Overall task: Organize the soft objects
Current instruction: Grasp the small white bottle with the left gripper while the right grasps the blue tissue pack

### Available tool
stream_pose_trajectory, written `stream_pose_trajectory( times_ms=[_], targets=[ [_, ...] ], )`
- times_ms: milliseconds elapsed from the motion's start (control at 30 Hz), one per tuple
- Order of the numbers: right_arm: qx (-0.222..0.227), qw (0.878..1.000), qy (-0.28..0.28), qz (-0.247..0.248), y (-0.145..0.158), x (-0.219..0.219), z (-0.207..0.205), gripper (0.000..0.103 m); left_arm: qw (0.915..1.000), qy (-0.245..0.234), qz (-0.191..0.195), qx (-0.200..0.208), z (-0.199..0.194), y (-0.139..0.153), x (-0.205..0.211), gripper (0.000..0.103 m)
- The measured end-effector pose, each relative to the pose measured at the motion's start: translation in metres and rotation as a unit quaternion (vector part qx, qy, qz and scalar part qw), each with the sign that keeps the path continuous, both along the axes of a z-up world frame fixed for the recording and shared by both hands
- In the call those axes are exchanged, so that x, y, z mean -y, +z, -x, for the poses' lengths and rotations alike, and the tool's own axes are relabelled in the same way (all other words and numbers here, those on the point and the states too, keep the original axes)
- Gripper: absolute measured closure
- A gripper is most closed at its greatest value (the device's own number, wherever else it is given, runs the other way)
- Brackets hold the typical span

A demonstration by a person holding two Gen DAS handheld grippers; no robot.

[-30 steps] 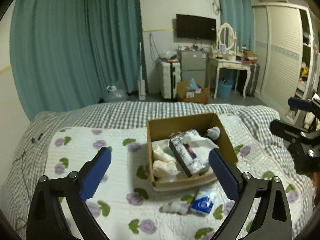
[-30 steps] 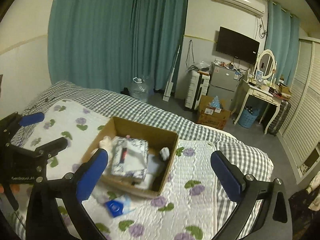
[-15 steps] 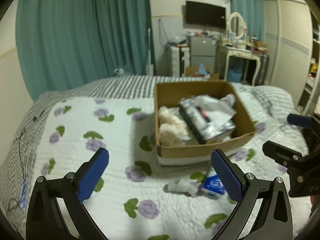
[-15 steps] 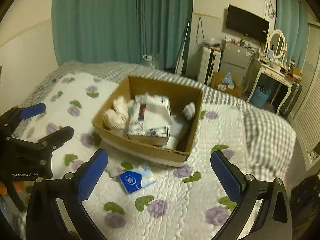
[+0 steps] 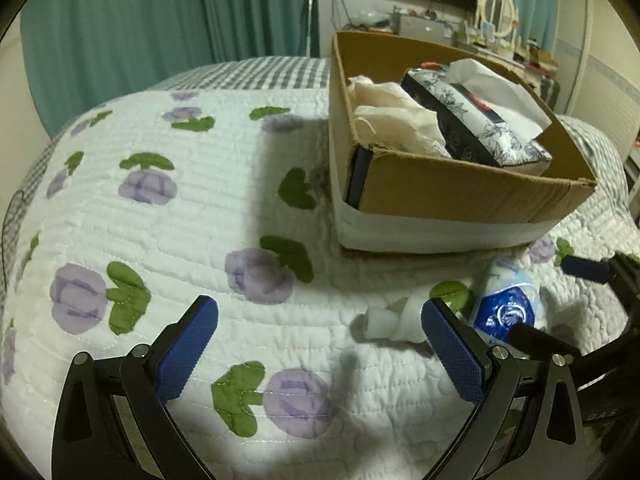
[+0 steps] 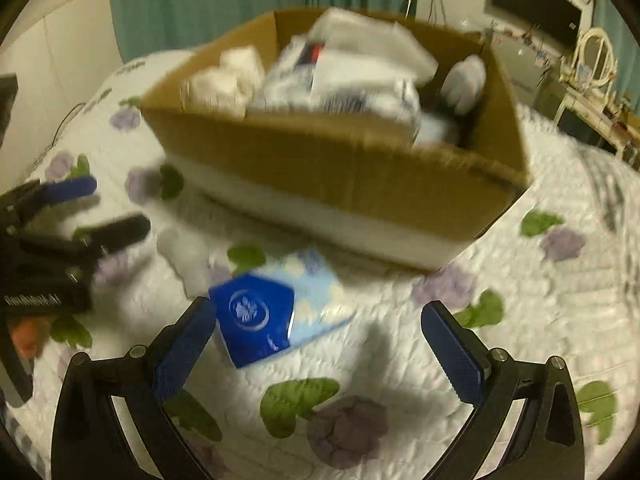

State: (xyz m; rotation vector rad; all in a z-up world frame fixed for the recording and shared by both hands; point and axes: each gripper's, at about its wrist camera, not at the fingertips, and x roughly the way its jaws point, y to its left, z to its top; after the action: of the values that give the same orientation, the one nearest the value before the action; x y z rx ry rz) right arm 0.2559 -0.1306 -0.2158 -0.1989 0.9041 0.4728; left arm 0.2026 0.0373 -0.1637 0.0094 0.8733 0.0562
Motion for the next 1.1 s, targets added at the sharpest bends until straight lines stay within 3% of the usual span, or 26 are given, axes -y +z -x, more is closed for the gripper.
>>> stream_pose_trajectory(
  times_ms=[200, 300, 333, 433, 667, 800, 900, 967, 1000, 1033, 1100],
  targets=[
    [-0.015, 1.000, 0.015, 0.000, -0.012, -0.011, -0.004, 0.001, 0.9999, -0.009, -0.007, -0.004, -0.004, -0.003, 0.005, 0.000],
    [-0.023, 0.999, 0.031, 0.007, -0.020, -0.020, -0.006, 0.012, 0.9999, -0.010, -0.003, -0.007, -0.006, -0.005, 0.004, 0.000],
    [-0.025, 0.999, 0.036, 0.010, -0.022, -0.023, -0.006, 0.020, 0.9999, -0.011, -0.004, -0.009, -0.007, -0.007, 0.004, 0.001],
    [-0.014, 0.999, 0.036, 0.013, -0.021, -0.022, -0.001, 0.024, 0.9997, -0.016, -0.005, -0.016, -0.007, -0.010, 0.007, 0.001],
    [0.016, 0.998, -0.050, -0.024, 0.007, 0.025, 0.005, 0.025, 0.9984, -0.044, 0.004, -0.035, -0.014, -0.015, 0.027, 0.003],
    [0.013, 0.998, -0.054, -0.026, 0.008, 0.025, 0.002, 0.025, 0.9966, -0.058, -0.015, -0.057, -0.027, -0.030, 0.042, 0.016],
    [0.012, 0.999, -0.047, -0.020, 0.008, 0.017, -0.002, 0.025, 0.9959, -0.057, 0.008, -0.069, -0.037, -0.041, 0.040, 0.021],
    [0.011, 0.999, -0.046, -0.019, 0.008, 0.021, 0.000, 0.025, 0.9959, -0.062, 0.015, -0.064, -0.038, -0.043, 0.041, 0.031],
    [0.010, 0.999, -0.046, -0.020, 0.007, 0.021, 0.000, 0.025, 0.9953, -0.070, 0.019, -0.064, -0.038, -0.043, 0.042, 0.043],
    [0.010, 0.999, -0.048, -0.020, 0.007, 0.021, 0.000, 0.025, 0.9946, -0.080, 0.020, -0.062, -0.036, -0.043, 0.044, 0.049],
    [0.010, 0.998, -0.050, -0.022, 0.005, 0.021, 0.002, 0.025, 0.9947, -0.086, 0.011, -0.055, -0.032, -0.042, 0.046, 0.055]
  ],
)
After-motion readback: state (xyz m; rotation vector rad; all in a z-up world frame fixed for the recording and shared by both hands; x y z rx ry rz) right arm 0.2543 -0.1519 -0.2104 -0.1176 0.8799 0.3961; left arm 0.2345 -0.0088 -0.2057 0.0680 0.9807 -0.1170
